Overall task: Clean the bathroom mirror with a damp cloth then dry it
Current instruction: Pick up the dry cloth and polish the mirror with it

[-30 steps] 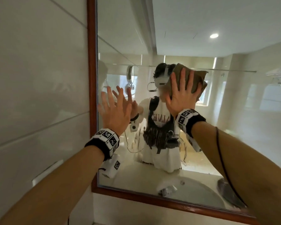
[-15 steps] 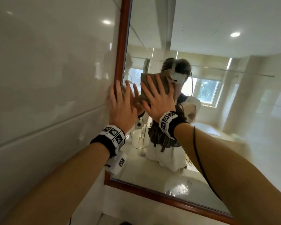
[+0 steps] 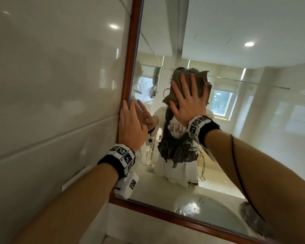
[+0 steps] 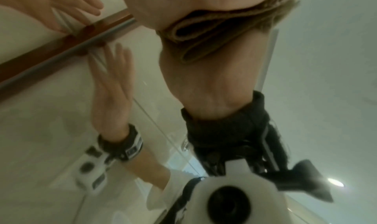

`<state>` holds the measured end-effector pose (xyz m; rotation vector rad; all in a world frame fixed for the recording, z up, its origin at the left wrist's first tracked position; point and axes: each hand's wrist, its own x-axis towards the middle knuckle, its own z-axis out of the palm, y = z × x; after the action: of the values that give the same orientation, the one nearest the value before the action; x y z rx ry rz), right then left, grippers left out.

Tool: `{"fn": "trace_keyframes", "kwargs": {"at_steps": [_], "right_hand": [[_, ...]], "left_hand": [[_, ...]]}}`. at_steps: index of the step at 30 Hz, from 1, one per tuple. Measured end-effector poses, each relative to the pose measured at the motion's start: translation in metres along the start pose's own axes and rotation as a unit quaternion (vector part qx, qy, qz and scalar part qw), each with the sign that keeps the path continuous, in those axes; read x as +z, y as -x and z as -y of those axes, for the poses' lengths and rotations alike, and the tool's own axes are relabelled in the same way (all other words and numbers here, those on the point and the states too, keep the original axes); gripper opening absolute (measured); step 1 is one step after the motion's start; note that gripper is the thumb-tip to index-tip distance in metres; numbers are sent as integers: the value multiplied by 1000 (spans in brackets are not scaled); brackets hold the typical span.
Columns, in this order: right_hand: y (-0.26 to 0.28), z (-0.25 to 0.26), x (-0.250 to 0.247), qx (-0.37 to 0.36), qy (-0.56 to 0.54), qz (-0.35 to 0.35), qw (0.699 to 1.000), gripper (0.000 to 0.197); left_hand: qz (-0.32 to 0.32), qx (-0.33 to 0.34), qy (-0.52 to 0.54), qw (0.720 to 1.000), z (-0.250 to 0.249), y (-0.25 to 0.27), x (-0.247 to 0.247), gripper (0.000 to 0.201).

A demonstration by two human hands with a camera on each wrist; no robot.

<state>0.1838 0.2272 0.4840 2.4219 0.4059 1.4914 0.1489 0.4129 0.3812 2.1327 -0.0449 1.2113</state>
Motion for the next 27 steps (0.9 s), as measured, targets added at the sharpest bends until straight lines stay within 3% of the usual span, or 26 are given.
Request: {"fn": "trace_keyframes", "kwargs": {"at_steps": [7, 15, 17, 21, 27], "right_hand": [[-32, 49, 3, -31, -24, -32, 999, 64], [-31, 77, 19, -102, -8, -10, 995, 66], [-23, 82, 23, -121, -7, -5, 993, 68], [8, 98, 33, -163, -8, 26, 986, 70], [84, 126, 66, -194, -47, 83, 976, 69]], "left_hand": [[-3, -21, 52, 998, 7, 4, -3, 84], [-32, -6, 140, 990, 14, 9, 0, 78], [-50, 6, 144, 988, 17, 12, 0, 75], [-32, -31, 169, 985, 18, 20, -2, 69], [8, -80, 195, 978, 20, 30, -7, 81]]}}
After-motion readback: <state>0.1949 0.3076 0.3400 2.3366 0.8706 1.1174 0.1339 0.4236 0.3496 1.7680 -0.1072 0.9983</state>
